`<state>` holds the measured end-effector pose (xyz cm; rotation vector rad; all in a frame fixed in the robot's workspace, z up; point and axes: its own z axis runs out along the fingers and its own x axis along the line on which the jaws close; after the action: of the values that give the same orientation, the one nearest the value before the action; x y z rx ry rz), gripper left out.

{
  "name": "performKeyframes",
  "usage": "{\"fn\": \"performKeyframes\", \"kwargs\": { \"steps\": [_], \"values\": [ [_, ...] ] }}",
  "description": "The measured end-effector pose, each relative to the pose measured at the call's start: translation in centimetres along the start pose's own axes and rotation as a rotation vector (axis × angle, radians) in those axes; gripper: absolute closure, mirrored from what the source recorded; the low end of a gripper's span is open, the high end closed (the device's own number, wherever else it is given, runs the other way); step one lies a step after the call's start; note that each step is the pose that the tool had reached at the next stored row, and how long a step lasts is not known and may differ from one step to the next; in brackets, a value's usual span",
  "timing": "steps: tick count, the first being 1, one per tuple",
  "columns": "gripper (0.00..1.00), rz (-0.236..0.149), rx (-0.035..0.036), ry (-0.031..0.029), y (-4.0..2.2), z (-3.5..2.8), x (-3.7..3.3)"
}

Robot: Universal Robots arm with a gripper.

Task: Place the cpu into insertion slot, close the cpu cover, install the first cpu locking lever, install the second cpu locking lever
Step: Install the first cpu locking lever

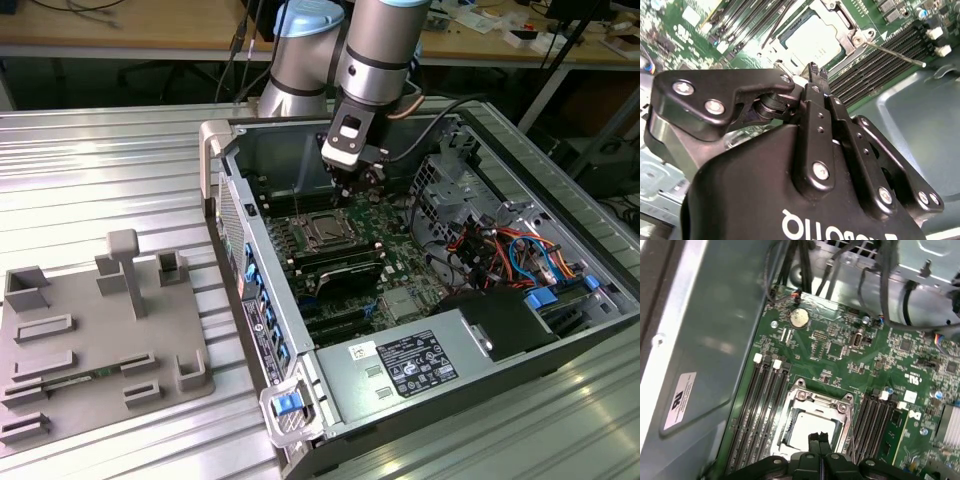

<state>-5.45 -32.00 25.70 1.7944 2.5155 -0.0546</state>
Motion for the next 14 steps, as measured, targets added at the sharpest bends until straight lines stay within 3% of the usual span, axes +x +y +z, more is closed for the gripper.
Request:
{"fn": "performKeyframes", "kwargs": {
  "steps": [3,8,14],
  "values": [
    [0.89,-0.051,-0.0031,0.0003,-0.18,-0.01,0.06],
    [0.89,-0.067,-0.005,0.002,-1.23,-0.03,0.42],
    [0.89,-0.078,-0.0056,0.0021,-2.04,-0.04,0.7]
  ]
}}
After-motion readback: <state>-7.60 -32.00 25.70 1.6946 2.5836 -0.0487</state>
